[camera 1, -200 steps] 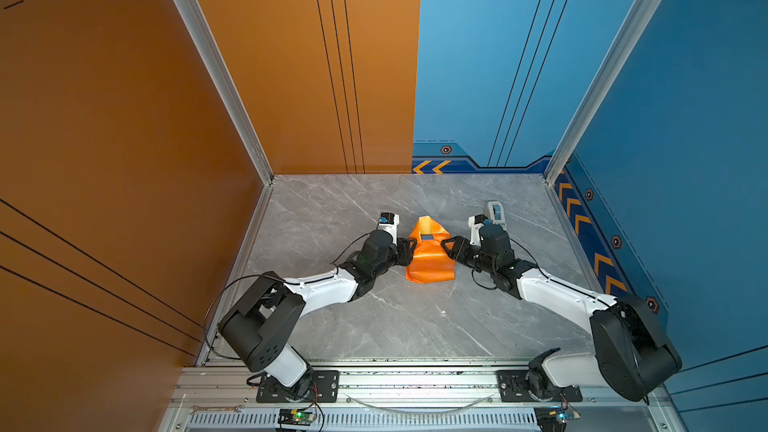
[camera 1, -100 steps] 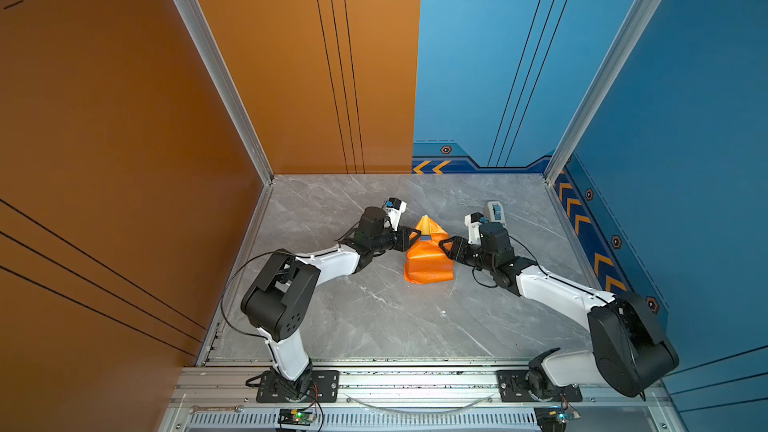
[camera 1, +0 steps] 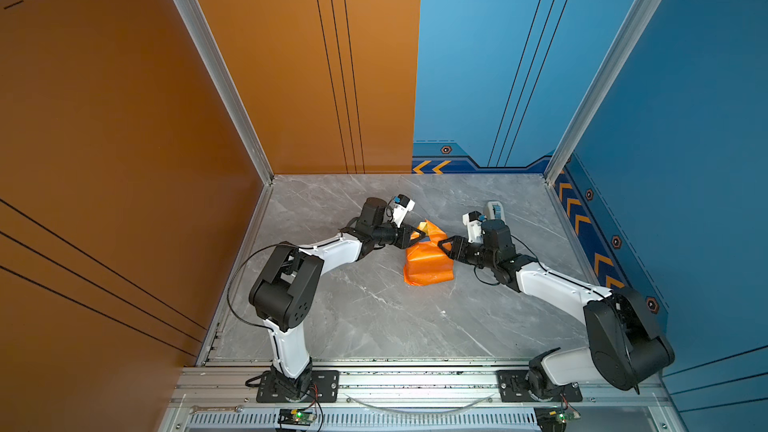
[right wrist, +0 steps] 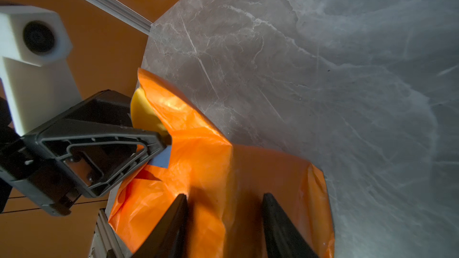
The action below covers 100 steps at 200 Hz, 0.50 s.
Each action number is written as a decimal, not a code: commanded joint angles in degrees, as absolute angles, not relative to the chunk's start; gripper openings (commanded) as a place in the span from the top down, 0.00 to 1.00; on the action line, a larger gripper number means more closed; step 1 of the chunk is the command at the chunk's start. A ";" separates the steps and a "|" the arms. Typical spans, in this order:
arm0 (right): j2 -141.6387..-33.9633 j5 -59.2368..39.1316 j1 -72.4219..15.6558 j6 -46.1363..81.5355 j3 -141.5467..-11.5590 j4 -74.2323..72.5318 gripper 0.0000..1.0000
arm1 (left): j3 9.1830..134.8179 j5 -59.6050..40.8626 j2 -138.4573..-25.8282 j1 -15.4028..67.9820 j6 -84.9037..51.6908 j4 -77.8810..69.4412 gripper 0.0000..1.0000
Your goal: Wrap the gift box in paper
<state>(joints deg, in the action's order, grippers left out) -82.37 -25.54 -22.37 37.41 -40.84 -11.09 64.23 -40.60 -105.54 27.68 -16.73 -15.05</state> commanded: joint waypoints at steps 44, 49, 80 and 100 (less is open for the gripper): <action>-84.99 -27.68 -22.20 34.54 -38.87 0.83 0.49 | 67.00 -42.23 -106.52 26.79 -14.47 -10.19 0.62; -84.99 -27.81 -22.15 34.43 -38.86 0.88 0.49 | 66.73 -42.10 -106.52 26.44 -14.77 -10.39 0.60; -85.08 -28.37 -21.72 33.71 -39.24 1.41 0.49 | 65.06 -43.21 -106.17 25.14 -15.92 -11.93 0.43; -85.23 -28.49 -21.64 33.48 -39.55 1.67 0.49 | 65.30 -44.30 -107.08 25.36 -16.83 -12.47 0.44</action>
<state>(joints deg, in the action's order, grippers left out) -82.41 -27.57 -21.54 35.75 -41.10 -10.41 65.67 -42.26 -106.24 25.74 -16.10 -12.14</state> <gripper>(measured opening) 0.506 0.573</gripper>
